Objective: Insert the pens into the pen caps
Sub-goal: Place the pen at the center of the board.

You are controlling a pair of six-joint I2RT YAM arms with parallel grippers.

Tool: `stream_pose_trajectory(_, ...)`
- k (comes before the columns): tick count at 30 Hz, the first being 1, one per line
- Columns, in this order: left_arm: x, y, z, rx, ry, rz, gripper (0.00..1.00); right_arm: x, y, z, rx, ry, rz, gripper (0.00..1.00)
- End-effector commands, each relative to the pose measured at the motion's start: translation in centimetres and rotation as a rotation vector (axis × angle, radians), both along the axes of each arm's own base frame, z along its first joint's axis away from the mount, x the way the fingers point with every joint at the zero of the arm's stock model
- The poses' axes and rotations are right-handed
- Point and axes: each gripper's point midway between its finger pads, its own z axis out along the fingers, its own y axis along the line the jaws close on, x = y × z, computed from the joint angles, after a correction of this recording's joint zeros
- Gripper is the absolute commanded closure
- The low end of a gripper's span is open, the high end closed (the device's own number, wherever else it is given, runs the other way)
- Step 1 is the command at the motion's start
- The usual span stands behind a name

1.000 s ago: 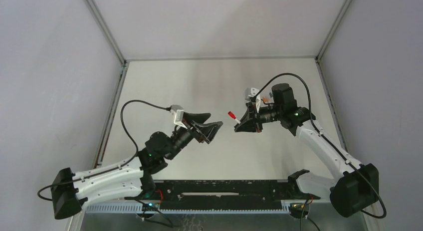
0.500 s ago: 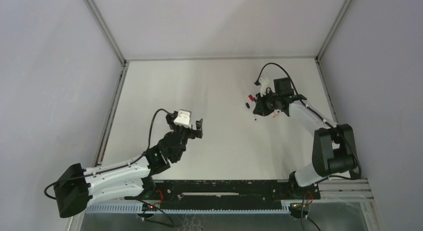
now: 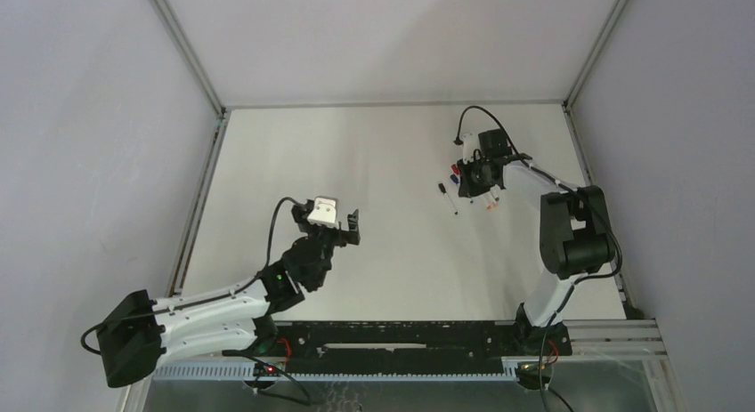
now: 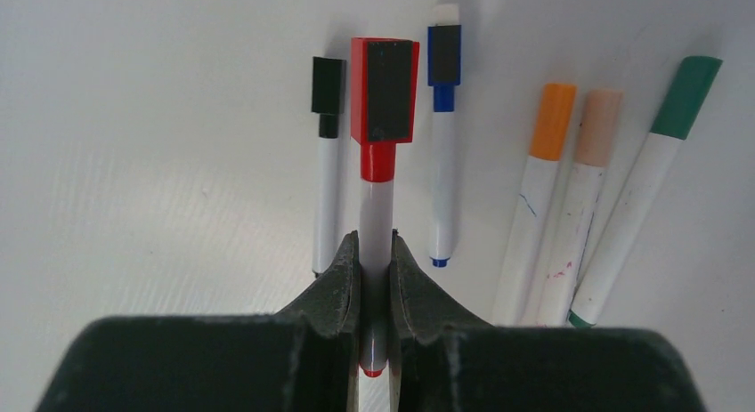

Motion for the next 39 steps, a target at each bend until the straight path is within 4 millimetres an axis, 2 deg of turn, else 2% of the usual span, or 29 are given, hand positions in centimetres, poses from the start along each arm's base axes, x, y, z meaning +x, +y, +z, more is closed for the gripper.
stream_pose_trajectory(1,0.2,0.1,0.1,0.013,-0.013,0.006,0.03,0.6,-0.2,-0.4,-0.027,0.028,-0.024,0.92)
stream_pose_trajectory(13,0.3,-0.1,0.0,0.021,-0.008,0.003,0.03,0.2,0.2,-2.5,-0.027,0.113,-0.001,0.83)
stream_pose_trajectory(25,0.2,0.0,0.0,0.015,-0.009,-0.002,0.03,0.4,-0.2,-1.6,-0.011,0.105,-0.009,0.72)
stream_pose_trajectory(33,0.1,0.1,0.0,0.006,-0.012,0.000,0.03,0.7,-1.0,1.1,0.013,0.050,-0.003,0.72)
stream_pose_trajectory(38,-0.1,0.4,0.1,-0.008,-0.018,0.005,0.03,0.2,-1.7,4.5,0.055,-0.010,0.033,0.72)
stream_pose_trajectory(39,-0.1,0.6,0.2,-0.016,-0.022,0.011,0.02,0.1,-2.0,5.6,0.060,-0.035,0.035,0.71)
